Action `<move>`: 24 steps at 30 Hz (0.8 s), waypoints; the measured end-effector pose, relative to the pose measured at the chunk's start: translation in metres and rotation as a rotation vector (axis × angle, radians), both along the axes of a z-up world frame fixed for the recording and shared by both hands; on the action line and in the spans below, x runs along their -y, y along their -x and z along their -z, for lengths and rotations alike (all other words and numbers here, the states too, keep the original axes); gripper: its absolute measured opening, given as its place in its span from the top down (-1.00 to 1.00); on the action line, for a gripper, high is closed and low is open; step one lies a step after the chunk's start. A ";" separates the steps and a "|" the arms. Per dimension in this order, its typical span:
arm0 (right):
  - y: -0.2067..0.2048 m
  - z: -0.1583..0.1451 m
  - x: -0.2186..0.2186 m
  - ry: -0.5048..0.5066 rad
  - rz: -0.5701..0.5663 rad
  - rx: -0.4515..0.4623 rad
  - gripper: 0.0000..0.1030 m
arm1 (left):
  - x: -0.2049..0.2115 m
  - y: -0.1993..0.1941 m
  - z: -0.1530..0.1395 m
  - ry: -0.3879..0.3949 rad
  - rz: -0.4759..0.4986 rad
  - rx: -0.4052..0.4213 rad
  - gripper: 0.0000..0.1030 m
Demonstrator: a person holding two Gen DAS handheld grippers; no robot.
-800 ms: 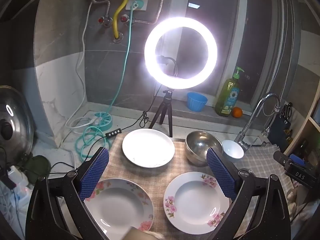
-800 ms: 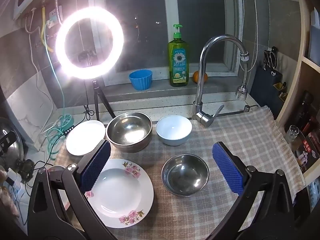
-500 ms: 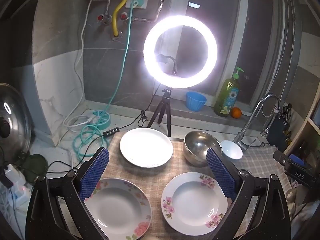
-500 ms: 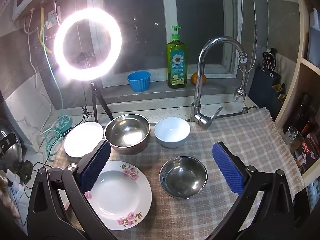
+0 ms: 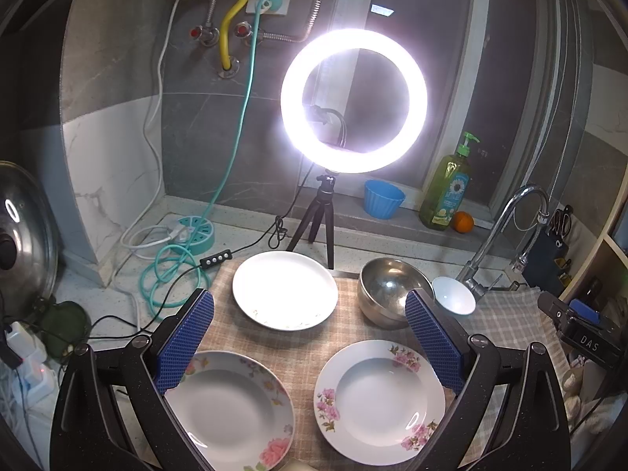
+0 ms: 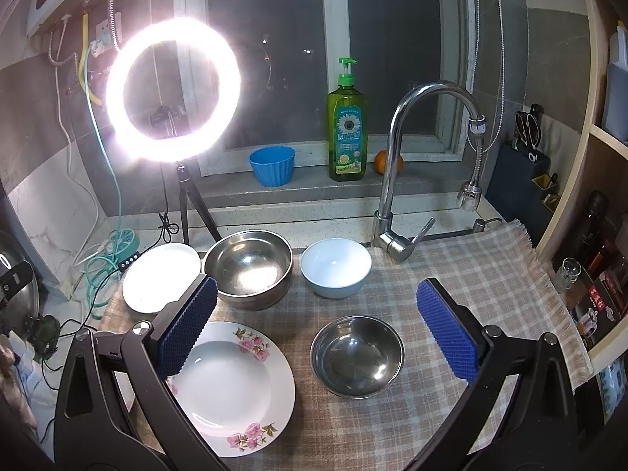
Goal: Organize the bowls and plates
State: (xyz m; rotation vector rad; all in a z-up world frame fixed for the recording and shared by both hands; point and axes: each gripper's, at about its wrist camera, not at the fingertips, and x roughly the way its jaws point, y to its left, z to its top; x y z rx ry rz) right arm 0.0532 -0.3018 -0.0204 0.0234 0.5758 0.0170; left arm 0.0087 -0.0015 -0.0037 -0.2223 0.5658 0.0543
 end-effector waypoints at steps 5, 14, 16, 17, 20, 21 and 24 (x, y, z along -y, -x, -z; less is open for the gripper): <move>-0.001 0.000 0.000 0.001 -0.007 0.000 -1.00 | 0.000 -0.001 0.000 0.002 0.004 0.001 -0.91; -0.001 -0.001 -0.001 0.003 -0.012 0.002 -1.00 | 0.000 -0.002 -0.001 0.002 0.007 0.003 -0.91; 0.000 -0.001 -0.001 0.003 -0.013 0.001 -1.00 | 0.001 -0.001 -0.001 0.004 0.007 0.004 -0.91; 0.000 -0.001 -0.002 0.003 -0.014 0.000 -1.00 | 0.000 0.000 -0.002 0.005 0.007 0.005 -0.91; 0.001 -0.001 -0.002 0.001 -0.014 0.000 -1.00 | 0.000 0.000 -0.002 0.004 0.009 0.004 -0.91; 0.001 -0.001 -0.002 0.001 -0.012 0.000 -1.00 | 0.000 0.000 -0.002 0.005 0.011 0.004 -0.91; 0.002 0.000 -0.002 0.004 -0.013 0.001 -1.00 | 0.000 0.001 -0.002 0.003 0.017 0.005 -0.91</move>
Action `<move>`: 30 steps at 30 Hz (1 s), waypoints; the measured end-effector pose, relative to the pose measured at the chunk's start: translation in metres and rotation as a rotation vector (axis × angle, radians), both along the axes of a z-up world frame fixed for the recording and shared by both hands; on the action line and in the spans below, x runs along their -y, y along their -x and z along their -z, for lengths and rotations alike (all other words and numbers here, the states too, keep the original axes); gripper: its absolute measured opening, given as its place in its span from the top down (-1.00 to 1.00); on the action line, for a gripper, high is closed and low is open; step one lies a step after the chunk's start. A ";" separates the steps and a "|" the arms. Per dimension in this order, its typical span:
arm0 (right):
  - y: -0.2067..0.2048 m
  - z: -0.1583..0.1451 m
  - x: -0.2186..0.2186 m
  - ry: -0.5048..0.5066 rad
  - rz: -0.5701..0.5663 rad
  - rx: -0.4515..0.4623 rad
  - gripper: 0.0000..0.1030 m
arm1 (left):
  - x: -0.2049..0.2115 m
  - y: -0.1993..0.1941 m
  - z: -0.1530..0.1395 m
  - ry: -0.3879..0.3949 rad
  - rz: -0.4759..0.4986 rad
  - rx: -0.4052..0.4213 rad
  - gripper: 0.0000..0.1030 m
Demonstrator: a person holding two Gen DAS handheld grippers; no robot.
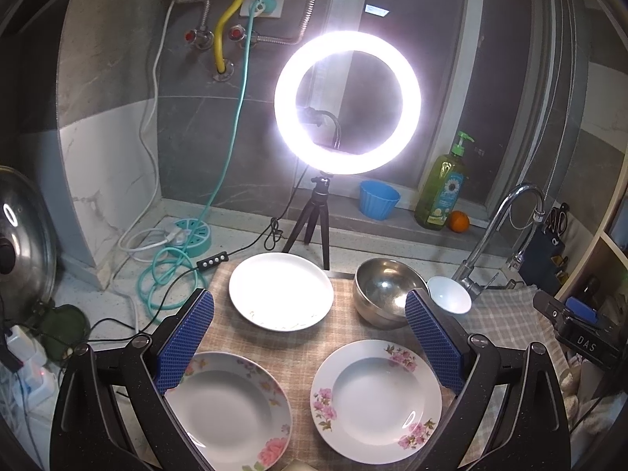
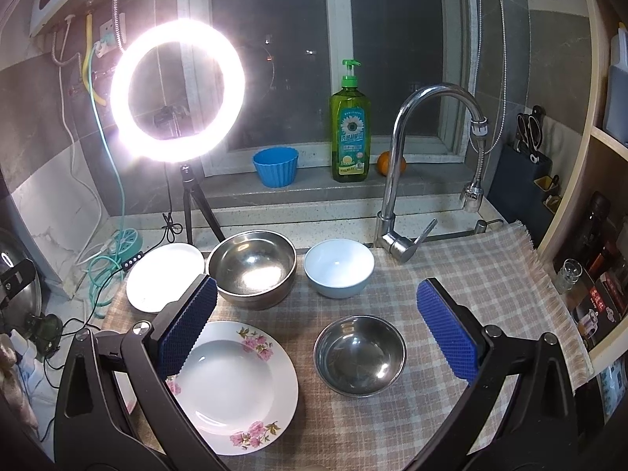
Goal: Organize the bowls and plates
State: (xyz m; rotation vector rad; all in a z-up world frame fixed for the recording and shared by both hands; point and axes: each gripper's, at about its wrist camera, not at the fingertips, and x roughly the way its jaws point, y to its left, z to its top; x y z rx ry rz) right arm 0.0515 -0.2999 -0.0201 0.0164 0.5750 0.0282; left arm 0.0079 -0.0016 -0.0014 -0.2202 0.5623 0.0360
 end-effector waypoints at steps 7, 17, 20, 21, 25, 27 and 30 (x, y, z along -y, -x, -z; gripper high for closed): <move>0.001 0.000 0.001 -0.004 0.000 -0.001 -1.00 | 0.000 0.000 0.001 0.001 -0.001 -0.003 -0.91; 0.000 0.001 0.001 -0.004 -0.002 -0.006 -1.00 | 0.000 -0.001 0.001 0.001 0.000 -0.003 -0.91; 0.001 0.002 0.000 -0.003 -0.002 -0.007 -1.00 | 0.001 -0.001 0.001 -0.001 -0.001 -0.002 -0.91; 0.001 0.002 0.001 -0.004 -0.001 -0.006 -1.00 | 0.001 -0.001 0.001 0.000 0.000 -0.003 -0.91; 0.001 0.002 0.001 -0.005 0.001 -0.005 -1.00 | 0.001 -0.001 0.001 -0.001 0.000 -0.003 -0.91; 0.000 0.002 0.001 -0.006 -0.001 -0.007 -1.00 | 0.001 -0.001 0.001 -0.003 0.000 -0.002 -0.91; 0.000 0.002 0.001 -0.005 -0.001 -0.008 -1.00 | 0.002 -0.001 0.002 -0.002 0.000 -0.003 -0.91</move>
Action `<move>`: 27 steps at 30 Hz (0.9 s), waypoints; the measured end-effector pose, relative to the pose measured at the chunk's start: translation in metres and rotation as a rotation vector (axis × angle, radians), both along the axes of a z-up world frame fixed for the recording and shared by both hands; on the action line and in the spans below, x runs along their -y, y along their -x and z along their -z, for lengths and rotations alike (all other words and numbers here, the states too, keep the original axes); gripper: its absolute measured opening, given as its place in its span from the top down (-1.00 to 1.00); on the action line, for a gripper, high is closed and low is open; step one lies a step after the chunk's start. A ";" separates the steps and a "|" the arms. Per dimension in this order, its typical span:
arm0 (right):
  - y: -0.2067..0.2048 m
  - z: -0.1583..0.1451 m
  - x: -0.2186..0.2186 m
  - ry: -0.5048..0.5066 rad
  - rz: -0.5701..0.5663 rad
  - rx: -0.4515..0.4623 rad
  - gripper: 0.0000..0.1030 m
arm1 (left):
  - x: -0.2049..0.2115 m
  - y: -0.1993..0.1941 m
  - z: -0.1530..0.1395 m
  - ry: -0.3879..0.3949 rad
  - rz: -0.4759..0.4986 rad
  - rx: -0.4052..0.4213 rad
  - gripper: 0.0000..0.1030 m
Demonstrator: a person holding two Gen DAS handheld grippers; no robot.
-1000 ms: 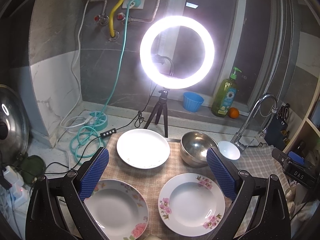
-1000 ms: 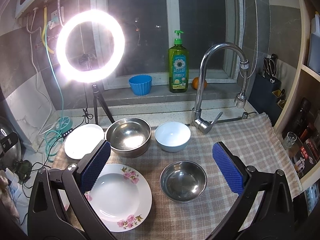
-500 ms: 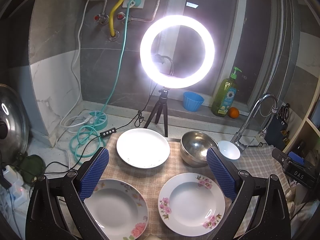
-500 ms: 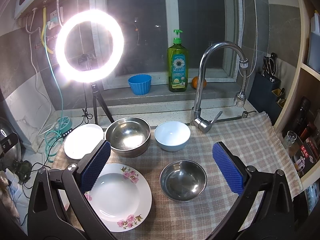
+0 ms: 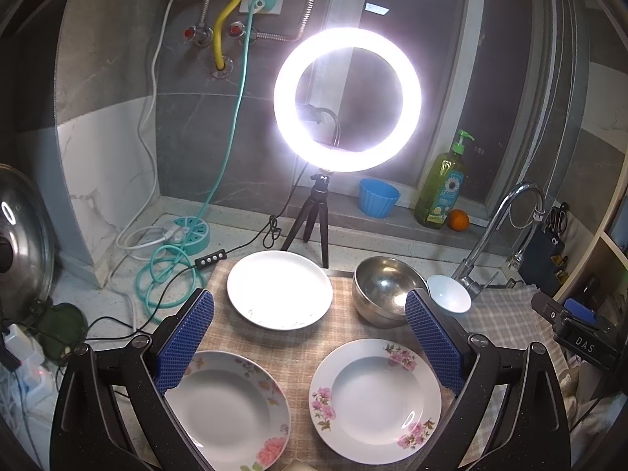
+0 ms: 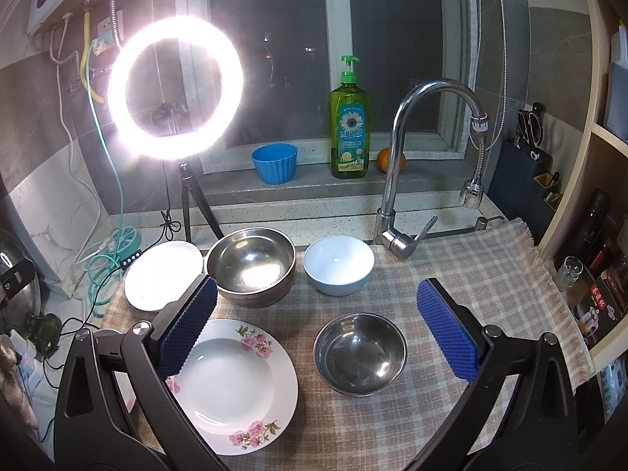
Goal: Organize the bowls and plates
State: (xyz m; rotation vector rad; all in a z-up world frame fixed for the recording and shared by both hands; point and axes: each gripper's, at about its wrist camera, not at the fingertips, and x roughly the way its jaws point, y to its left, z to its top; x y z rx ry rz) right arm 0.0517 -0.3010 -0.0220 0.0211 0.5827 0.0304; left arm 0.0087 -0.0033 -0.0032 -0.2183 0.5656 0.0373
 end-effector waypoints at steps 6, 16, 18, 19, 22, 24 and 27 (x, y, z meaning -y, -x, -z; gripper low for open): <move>0.000 0.000 0.000 0.001 -0.001 -0.002 -1.00 | 0.001 0.000 0.001 0.002 0.002 -0.001 -0.91; -0.006 0.012 0.003 0.007 0.000 -0.032 -1.00 | 0.003 -0.007 0.006 -0.002 0.019 -0.024 -0.90; -0.006 0.017 0.006 -0.001 -0.002 -0.050 -1.00 | 0.002 -0.009 0.010 0.005 0.025 -0.036 -0.90; -0.006 0.018 0.009 -0.009 -0.003 -0.056 -1.00 | 0.002 -0.011 0.011 0.006 0.026 -0.042 -0.89; -0.007 0.025 0.016 -0.020 -0.006 -0.078 -1.00 | -0.003 -0.015 0.020 0.013 0.032 -0.073 -0.89; -0.009 0.030 0.021 -0.030 -0.009 -0.099 -1.00 | -0.005 -0.017 0.026 0.023 0.042 -0.097 -0.89; -0.009 0.041 0.030 -0.035 0.000 -0.133 -1.00 | -0.007 -0.022 0.036 0.033 0.064 -0.131 -0.78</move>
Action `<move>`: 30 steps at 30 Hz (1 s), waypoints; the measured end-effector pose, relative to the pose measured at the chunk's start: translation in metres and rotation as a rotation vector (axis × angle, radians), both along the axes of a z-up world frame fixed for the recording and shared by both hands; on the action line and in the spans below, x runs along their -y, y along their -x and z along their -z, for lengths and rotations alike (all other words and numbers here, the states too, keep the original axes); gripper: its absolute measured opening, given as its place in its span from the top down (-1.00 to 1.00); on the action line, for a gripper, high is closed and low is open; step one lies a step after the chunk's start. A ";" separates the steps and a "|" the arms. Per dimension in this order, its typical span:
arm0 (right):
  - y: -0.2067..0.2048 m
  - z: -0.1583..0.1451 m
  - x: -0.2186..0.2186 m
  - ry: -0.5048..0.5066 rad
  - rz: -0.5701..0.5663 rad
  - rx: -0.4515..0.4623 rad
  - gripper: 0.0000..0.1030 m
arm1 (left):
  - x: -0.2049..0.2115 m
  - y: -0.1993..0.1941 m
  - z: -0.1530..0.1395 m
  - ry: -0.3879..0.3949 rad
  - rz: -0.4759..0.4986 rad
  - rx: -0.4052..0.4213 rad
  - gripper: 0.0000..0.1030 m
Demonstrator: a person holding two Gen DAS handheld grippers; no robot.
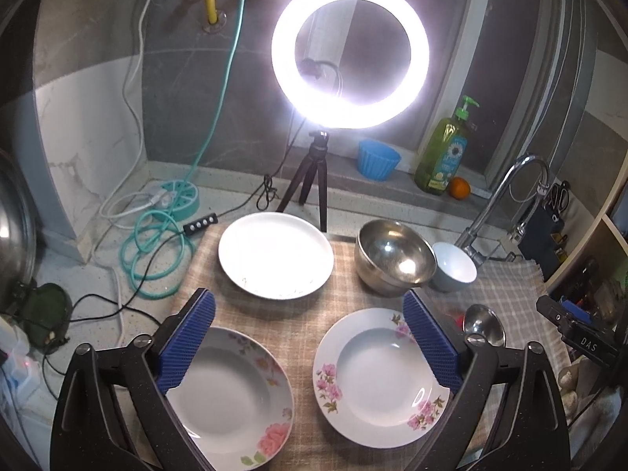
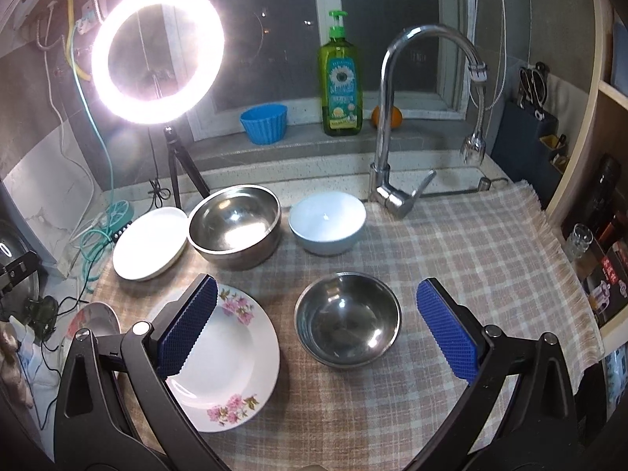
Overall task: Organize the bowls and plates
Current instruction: 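Move the right gripper down to the rim of the small pink-flower soup plate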
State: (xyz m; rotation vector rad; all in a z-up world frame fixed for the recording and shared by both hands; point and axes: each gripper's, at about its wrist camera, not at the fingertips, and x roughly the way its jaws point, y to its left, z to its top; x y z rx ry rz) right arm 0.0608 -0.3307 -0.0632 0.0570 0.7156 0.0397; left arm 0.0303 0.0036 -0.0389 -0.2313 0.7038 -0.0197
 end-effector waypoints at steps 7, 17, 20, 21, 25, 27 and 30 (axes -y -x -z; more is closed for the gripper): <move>0.003 0.027 0.021 -0.019 0.010 -0.086 -0.89 | -0.002 -0.014 0.025 0.053 0.056 -0.093 -0.50; 0.006 0.062 0.033 -0.096 -0.013 -0.218 -0.43 | 0.004 -0.038 0.059 0.121 0.142 -0.224 -0.01; 0.006 0.076 0.032 -0.148 -0.038 -0.272 -0.22 | 0.005 -0.045 0.069 0.160 0.172 -0.269 0.12; 0.005 0.080 0.031 -0.174 -0.045 -0.294 -0.20 | 0.006 -0.048 0.072 0.169 0.179 -0.285 0.12; 0.002 0.101 0.030 -0.288 -0.067 -0.373 -0.13 | 0.007 -0.060 0.084 0.221 0.196 -0.342 0.13; 0.000 0.109 0.028 -0.322 -0.072 -0.400 -0.13 | 0.007 -0.068 0.091 0.230 0.201 -0.370 0.13; -0.004 0.122 0.025 -0.382 -0.085 -0.441 -0.07 | 0.005 -0.080 0.104 0.274 0.205 -0.421 0.18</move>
